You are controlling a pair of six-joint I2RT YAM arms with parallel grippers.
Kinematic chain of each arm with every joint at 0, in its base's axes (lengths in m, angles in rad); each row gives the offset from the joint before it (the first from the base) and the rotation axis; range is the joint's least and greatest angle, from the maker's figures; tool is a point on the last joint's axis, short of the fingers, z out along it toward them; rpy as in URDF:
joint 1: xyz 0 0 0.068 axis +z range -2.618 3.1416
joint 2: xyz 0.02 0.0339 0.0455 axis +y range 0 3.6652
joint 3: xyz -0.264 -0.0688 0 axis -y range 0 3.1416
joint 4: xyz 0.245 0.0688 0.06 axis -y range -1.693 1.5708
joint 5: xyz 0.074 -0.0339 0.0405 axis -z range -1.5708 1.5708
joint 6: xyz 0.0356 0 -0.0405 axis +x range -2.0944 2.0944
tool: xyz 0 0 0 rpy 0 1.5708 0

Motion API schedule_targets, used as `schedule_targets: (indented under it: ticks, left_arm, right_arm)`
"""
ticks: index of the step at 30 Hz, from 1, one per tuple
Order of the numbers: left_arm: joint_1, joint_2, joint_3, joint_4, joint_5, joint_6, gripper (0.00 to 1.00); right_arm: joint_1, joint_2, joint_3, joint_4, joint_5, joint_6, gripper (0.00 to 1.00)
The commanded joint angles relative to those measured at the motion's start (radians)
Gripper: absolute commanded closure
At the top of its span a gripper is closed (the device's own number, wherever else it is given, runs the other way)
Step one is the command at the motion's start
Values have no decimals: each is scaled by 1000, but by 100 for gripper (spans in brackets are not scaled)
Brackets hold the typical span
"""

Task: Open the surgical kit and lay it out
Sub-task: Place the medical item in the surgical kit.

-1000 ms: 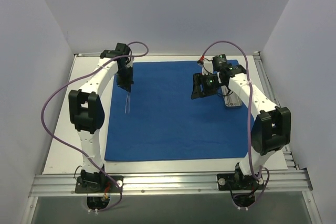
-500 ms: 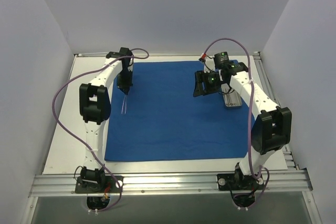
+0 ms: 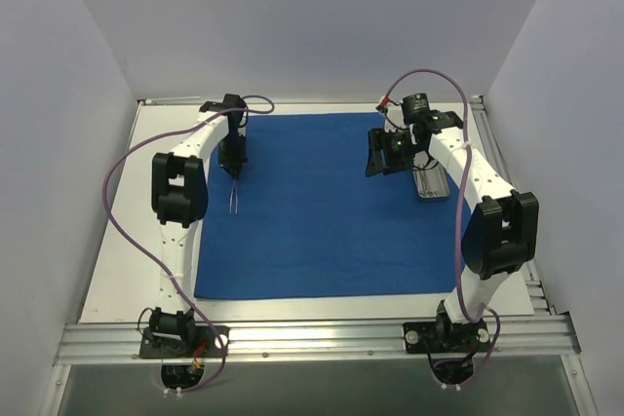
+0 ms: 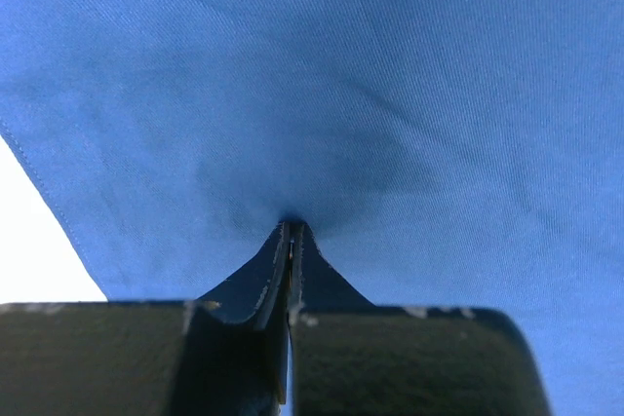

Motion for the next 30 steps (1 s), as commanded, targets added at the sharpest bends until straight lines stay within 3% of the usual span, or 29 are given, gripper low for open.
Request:
schedule_targets:
  ticks: [1,20,26,30]
  left_arm:
    - [9,14,13,29,-2,-16,97]
    - [17,18,-7,34,-17,-17,74]
    - [19,6,-18,37,-14,-17,73]
    - [19,-37,-18,28,-16,-22,64]
  right_arm:
    - [-11,1,37,-40,8,-11,47]
    - [-22,-17,-1,-15,-12,-31,47]
    - [-25,-19,5,-14,-7,-26,47]
    - [-32,-22,14,8,14,-22,47]
